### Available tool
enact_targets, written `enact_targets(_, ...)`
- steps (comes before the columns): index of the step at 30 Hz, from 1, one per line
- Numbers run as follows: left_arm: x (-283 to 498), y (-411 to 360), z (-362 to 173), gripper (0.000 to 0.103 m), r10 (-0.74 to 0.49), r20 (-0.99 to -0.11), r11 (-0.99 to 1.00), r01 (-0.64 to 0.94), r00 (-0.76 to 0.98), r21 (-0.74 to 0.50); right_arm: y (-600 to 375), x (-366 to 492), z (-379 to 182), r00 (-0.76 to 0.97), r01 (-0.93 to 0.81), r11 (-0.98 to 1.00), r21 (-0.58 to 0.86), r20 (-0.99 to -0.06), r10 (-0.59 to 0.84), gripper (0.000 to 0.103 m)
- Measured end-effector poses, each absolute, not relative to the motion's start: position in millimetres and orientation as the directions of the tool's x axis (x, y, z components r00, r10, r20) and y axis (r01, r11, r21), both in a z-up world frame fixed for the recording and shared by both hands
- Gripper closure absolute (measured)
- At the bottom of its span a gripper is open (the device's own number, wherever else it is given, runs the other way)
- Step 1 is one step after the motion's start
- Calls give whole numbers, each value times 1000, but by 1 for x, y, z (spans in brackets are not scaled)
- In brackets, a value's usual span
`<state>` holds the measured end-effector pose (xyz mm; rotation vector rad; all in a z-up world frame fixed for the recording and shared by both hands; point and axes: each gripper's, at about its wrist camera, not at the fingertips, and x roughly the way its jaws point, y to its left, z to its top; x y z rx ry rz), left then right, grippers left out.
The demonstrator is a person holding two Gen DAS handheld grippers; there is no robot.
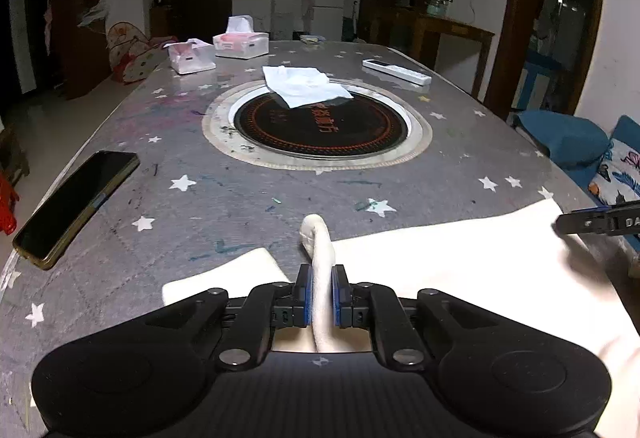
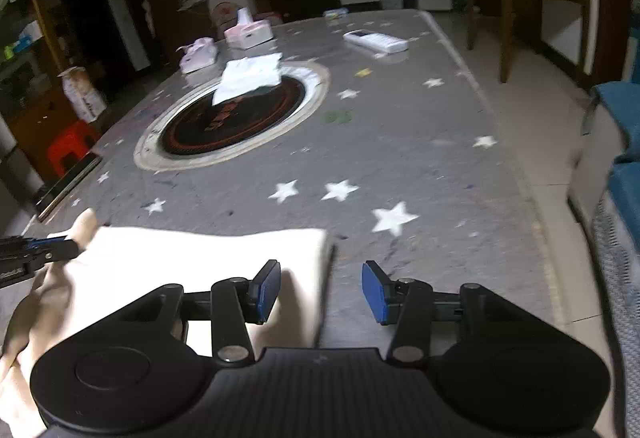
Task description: Fold clothes
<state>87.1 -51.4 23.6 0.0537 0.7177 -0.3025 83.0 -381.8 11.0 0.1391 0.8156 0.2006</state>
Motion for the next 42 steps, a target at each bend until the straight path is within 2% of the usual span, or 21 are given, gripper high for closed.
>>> enact_targets(1, 88, -52, 24, 92, -254, -653, 955, 293, 713, -51, -377, 84, 9, 664, -143, 972, 188, -710, 235, 64)
enact_targets(3, 88, -51, 27, 92, -255, -645, 955, 294, 720, -50, -365, 85, 7, 657, -179, 972, 151, -717, 233, 87)
enact_targets(5, 92, -49, 32, 93, -253, -633, 956, 290, 731, -47, -354, 87, 10, 670, -212, 973, 94, -711, 214, 94)
enact_targets(6, 94, -49, 35, 93, -251, -627, 956, 289, 738, -43, -348, 88, 13, 678, -227, 972, 65, -706, 206, 95)
enact_targets(11, 114, -50, 43, 93, -226, -610, 960, 278, 760, -9, -332, 112, 28, 726, -239, 971, -31, -669, 157, 95)
enact_targets(15, 136, -50, 27, 91, -165, -653, 969, 247, 739, 34, -324, 130, 12, 692, -245, 966, -83, -713, 115, 85)
enact_targets(17, 141, -46, 21, 89, -143, -670, 971, 235, 729, 49, -323, 130, 9, 693, -245, 965, -88, -713, 111, 83)
enact_targets(22, 133, -38, 26, 89, -150, -664, 974, 226, 733, 30, -323, 93, 32, 700, -305, 952, -35, -686, 199, 81)
enact_targets(24, 125, -42, 32, 89, -191, -657, 967, 256, 730, 2, -317, 69, 42, 684, -365, 931, -9, -681, 261, 75)
enact_targets(31, 100, -69, 32, 89, -301, -682, 928, 369, 667, -50, -283, -22, 59, 540, -593, 801, 85, -696, 474, 68)
enact_targets(35, 86, -79, 26, 89, -322, -693, 912, 407, 646, -45, -257, -58, 52, 474, -691, 721, 48, -724, 502, 68)
enact_targets(40, 76, -83, 18, 88, -326, -706, 903, 428, 628, -37, -228, -72, 36, 506, -725, 687, -55, -719, 477, 69)
enact_targets(41, 74, -83, 18, 88, -325, -703, 903, 429, 633, -31, -226, -73, 34, 515, -718, 693, -59, -716, 472, 72)
enact_targets(42, 73, -84, 17, 87, -324, -699, 902, 431, 637, -25, -226, -73, 33, 521, -710, 702, -58, -715, 467, 82)
